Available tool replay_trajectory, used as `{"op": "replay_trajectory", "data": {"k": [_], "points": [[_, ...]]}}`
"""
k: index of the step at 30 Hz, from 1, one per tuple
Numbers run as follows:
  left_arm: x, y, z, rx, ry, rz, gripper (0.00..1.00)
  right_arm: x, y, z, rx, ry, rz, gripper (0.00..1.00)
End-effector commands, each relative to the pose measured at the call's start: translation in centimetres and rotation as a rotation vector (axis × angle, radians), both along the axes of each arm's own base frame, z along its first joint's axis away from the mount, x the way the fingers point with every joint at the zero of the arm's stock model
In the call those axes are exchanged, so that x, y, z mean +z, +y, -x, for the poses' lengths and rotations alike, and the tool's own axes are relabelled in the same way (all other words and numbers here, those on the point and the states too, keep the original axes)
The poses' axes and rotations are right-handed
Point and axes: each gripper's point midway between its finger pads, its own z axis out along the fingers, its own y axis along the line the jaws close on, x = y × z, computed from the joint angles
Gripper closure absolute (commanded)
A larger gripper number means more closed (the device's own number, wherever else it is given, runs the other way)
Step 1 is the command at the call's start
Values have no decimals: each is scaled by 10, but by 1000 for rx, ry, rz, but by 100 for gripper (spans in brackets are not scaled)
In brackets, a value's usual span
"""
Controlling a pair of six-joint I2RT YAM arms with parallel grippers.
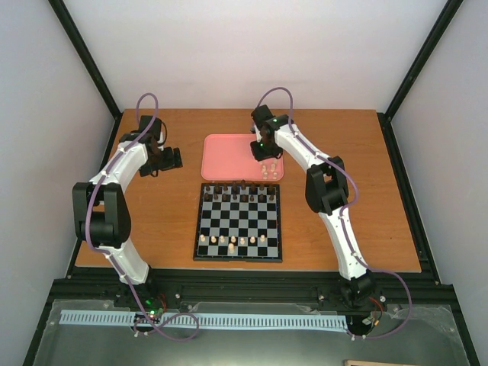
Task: Set up the chess pieces on the board
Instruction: Pick up the chess piece from the storage box.
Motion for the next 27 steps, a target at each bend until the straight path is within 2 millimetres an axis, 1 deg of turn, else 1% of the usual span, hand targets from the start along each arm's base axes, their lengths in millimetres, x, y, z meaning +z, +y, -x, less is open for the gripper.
{"op": "replay_trajectory", "data": {"k": [1, 9, 13, 16, 18, 20, 24, 25, 27], "points": [[1, -3, -6, -5, -11, 6, 0, 5, 2, -5, 1, -3, -33, 67], [1, -2, -6, -5, -10, -1, 0, 4, 3, -6, 1, 4, -43, 70], [2, -2, -7, -4, -10, -2, 0, -2, 2, -4, 0, 20, -41, 73], [2, -2, -7, -5, -10, -3, 0, -6, 1, -3, -3, 31, -35, 73], [1, -2, -6, -4, -6, -1, 0, -8, 0, -4, -5, 32, -32, 76], [1, -2, -5, -5, -7, -2, 0, -9, 0, -5, -5, 31, -29, 77], [2, -1, -6, -5, -11, -3, 0, -12, -1, -6, -8, 33, -27, 77], [2, -1, -5, -5, -10, -3, 0, -12, -1, -6, -8, 33, -27, 78], [2, -2, -5, -6, -9, -3, 0, -11, -1, -7, -8, 30, -28, 82]]}}
